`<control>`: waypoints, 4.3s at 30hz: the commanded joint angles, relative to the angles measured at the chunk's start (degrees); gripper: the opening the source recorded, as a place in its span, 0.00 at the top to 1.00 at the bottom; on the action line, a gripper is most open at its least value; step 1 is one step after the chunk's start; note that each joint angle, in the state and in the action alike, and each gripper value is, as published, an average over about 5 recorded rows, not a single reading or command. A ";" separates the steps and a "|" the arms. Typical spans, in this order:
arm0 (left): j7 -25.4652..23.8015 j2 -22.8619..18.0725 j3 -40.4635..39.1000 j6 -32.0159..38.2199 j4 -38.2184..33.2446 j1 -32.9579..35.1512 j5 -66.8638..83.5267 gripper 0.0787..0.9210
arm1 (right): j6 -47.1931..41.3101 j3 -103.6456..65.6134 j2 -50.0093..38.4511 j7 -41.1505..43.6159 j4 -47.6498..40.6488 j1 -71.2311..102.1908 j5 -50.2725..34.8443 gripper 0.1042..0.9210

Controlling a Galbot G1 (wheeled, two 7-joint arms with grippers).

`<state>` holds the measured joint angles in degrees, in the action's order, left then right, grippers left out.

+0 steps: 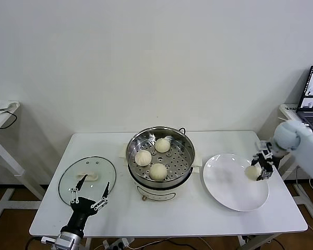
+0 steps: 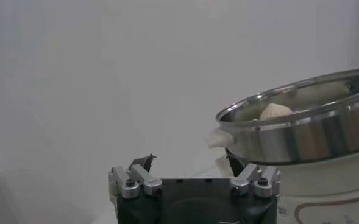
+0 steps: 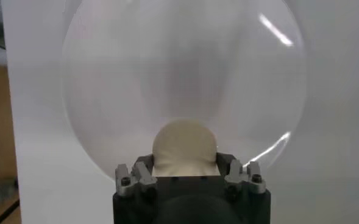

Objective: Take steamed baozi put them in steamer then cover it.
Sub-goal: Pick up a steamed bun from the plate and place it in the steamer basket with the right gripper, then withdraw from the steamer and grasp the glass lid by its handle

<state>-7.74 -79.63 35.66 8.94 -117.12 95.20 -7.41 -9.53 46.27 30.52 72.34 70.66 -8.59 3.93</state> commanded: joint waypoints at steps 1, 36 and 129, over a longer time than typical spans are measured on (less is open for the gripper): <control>-0.06 0.07 -0.19 0.43 0.04 0.02 -0.15 0.12 | -10.50 28.66 -5.95 -1.91 18.41 -31.14 -21.01 0.30; -0.04 1.77 1.88 0.73 -0.45 -1.07 1.70 0.12 | -28.20 35.46 33.16 -12.58 9.41 -32.82 -36.15 0.30; -0.35 -2.01 2.71 0.86 1.51 -5.27 5.20 0.12 | 16.26 -85.59 24.44 -76.86 45.16 86.87 -36.97 0.12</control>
<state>-8.31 -81.35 38.41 7.65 -116.49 90.53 -2.55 -4.69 -17.68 38.86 8.77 107.52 48.68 -38.67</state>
